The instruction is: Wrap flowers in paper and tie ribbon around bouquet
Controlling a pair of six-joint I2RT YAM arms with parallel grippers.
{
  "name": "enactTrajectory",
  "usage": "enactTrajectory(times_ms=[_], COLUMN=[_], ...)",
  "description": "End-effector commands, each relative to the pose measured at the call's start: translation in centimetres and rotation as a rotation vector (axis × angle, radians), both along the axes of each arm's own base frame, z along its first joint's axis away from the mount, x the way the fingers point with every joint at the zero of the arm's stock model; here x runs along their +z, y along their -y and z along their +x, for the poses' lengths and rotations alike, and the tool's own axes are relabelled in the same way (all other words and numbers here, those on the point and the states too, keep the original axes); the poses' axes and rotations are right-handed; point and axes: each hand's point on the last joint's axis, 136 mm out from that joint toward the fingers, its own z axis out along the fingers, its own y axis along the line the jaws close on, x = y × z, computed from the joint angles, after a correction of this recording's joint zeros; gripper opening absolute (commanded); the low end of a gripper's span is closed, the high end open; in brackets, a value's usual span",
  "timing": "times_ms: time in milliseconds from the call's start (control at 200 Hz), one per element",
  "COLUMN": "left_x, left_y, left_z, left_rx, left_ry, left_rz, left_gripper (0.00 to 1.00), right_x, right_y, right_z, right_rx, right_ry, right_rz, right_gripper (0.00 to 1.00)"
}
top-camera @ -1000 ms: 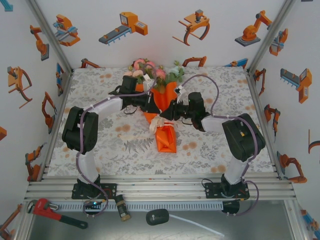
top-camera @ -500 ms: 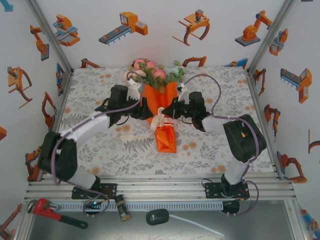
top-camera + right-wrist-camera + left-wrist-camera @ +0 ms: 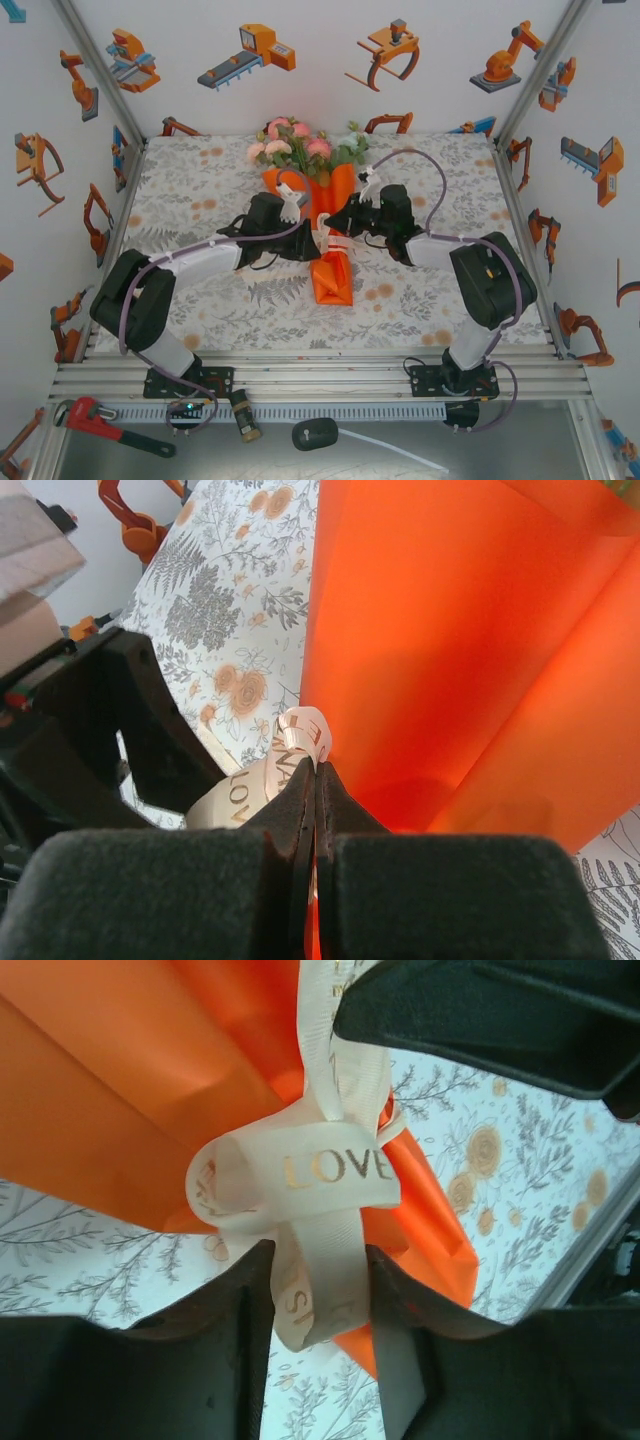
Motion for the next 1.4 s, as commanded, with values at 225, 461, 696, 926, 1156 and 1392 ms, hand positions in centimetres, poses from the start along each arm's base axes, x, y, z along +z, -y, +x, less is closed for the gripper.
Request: enactTrajectory(times_ms=[225,461,696,926,1156,1392], left_x=[1.5,-2.0,-6.4,-8.7,-9.7,-4.9], left_y=[-4.7,-12.7,-18.1,-21.7,-24.0,-19.1], left_z=[1.2,0.9,0.9,1.6,1.6,2.5], left_rx=[0.135,0.35,0.526,0.664,0.758,0.581], left_ry=[-0.002,-0.13,-0.247,-0.305,-0.345,-0.199], left_rz=[0.089,0.253,0.376,0.405,0.419,0.173], left_gripper=[0.0,0.0,0.0,0.0,0.0,0.17], right_x=[-0.8,-5.4,-8.8,-10.2,-10.8,-6.4], right_y=[5.3,13.9,21.0,25.6,28.1,19.7], right_z=[1.1,-0.4,-3.3,-4.7,-5.5,-3.6], right_rx=[-0.315,-0.648,-0.872,-1.014,-1.122,-0.683], right_ry=[0.017,-0.134,-0.281,-0.346,-0.382,-0.231], right_rz=[-0.114,-0.36,-0.514,-0.529,-0.541,-0.307], right_gripper=[0.0,0.0,0.0,0.0,0.0,0.18])
